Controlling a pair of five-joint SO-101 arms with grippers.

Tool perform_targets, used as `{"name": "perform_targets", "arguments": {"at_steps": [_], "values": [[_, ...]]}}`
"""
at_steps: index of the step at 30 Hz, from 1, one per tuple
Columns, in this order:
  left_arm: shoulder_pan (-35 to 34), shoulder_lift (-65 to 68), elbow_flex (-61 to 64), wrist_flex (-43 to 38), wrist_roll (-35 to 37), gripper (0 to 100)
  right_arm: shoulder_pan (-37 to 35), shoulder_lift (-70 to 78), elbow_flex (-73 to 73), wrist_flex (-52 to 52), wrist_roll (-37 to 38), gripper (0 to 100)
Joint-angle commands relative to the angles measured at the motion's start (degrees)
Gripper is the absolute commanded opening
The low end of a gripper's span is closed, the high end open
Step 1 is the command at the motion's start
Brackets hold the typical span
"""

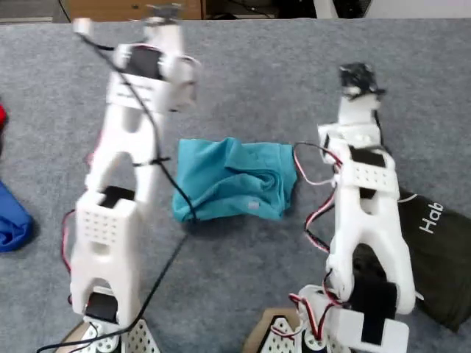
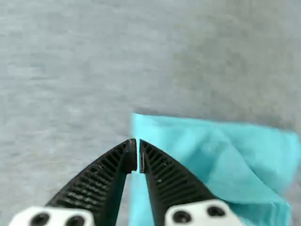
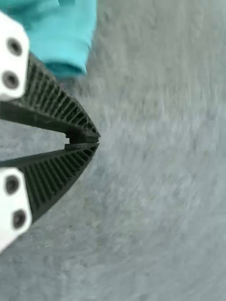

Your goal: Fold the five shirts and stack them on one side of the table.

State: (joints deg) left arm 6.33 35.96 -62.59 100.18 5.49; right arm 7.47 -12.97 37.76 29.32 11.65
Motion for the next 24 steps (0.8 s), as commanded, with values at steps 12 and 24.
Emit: {"name": "perform_targets", "arguments": {"at_steps": [12,24], "values": [[-23.65,-20.53,30.51,-4.40,-7.65,2,-28.88,14.29,-35.47,35.78,10.29,0.5],[-29.45,-31.87,77.10,-39.03,-9.49,2,-39.52,35.56,-49.54,48.26,11.60,0.4]]}}
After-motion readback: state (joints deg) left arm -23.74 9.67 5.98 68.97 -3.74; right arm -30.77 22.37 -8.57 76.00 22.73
